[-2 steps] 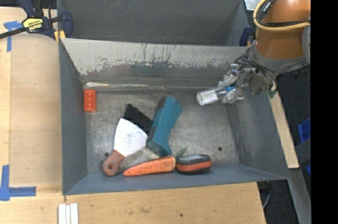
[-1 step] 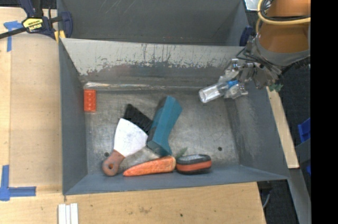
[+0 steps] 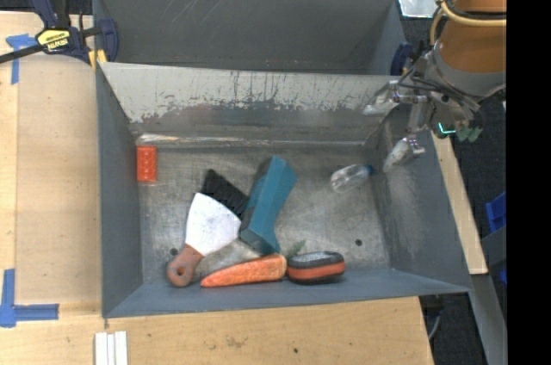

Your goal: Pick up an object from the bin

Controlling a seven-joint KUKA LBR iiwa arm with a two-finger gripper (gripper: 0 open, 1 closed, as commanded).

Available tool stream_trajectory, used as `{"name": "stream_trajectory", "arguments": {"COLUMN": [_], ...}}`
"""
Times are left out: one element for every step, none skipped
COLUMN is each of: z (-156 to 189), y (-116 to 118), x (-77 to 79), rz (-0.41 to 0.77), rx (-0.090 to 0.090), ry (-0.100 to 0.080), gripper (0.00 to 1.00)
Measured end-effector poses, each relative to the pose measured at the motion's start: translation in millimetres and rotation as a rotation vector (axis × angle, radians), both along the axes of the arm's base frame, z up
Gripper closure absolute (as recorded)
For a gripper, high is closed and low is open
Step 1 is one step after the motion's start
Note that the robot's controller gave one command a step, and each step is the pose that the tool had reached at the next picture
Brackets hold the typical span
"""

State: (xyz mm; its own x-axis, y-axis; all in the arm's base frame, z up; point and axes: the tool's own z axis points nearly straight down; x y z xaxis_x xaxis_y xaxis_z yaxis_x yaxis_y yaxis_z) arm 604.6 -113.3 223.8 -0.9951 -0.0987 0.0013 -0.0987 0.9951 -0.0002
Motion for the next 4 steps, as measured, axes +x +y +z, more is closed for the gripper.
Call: {"name": "stream_trajectory", "arguments": {"z": [55, 7, -24, -44], "y": [-1, -3, 21, 35], "x": [-2.3, -3.7, 11.9, -8.3], "rz": [0.005, 0.027, 0.014, 0.095], "rx": [-0.003, -0.003, 0.000, 0.000], "ry": [-0.014, -0.014, -0.003, -0.007], "gripper": [0.00, 0.00, 0.00, 0.00]}}
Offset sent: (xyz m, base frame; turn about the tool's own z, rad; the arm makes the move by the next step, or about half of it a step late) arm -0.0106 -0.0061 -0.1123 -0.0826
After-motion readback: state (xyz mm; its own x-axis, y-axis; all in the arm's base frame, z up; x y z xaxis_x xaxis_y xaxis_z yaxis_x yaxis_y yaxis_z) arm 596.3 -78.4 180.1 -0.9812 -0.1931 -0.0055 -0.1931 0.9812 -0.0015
